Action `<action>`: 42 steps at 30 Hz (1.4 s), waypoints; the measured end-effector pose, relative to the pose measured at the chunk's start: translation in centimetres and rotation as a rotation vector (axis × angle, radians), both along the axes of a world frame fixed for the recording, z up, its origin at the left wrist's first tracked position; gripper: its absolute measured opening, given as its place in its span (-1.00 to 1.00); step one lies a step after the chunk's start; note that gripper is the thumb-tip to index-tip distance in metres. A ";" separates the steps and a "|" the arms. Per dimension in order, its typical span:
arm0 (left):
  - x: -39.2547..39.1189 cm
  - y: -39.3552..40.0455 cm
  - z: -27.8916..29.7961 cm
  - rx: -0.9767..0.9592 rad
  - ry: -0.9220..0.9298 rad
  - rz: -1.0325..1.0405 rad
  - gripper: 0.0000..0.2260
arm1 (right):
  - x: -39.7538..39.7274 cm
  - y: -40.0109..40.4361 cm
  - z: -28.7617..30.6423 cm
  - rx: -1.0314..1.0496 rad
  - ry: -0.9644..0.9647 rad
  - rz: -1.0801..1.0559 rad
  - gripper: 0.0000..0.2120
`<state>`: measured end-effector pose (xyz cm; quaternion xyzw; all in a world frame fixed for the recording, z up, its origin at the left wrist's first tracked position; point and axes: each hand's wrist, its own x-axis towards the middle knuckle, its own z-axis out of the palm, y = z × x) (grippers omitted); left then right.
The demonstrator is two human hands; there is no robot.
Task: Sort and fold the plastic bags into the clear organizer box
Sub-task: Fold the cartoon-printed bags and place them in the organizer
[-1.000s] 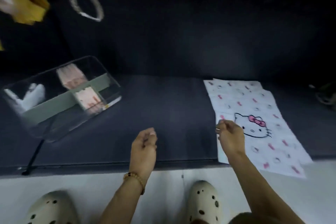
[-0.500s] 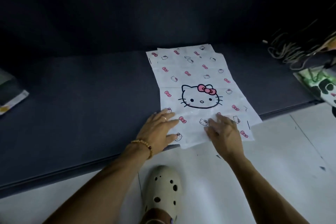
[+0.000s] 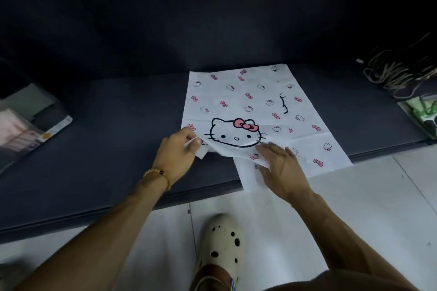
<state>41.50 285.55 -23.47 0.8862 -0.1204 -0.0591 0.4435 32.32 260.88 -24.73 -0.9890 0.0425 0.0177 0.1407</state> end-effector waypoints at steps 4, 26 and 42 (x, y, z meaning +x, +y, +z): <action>0.5 7.1 1.0 -0.107 0.134 0.110 -0.90 | 1.9 2.9 2.0 0.255 0.074 -0.029 -0.82; 0.5 20.1 -0.4 -0.606 0.526 0.519 -0.64 | 11.7 13.5 1.2 0.710 -0.014 -0.377 -0.79; 2.0 18.8 -3.5 0.167 0.313 0.582 -0.67 | 10.1 12.5 -1.7 0.488 0.097 -0.549 -0.74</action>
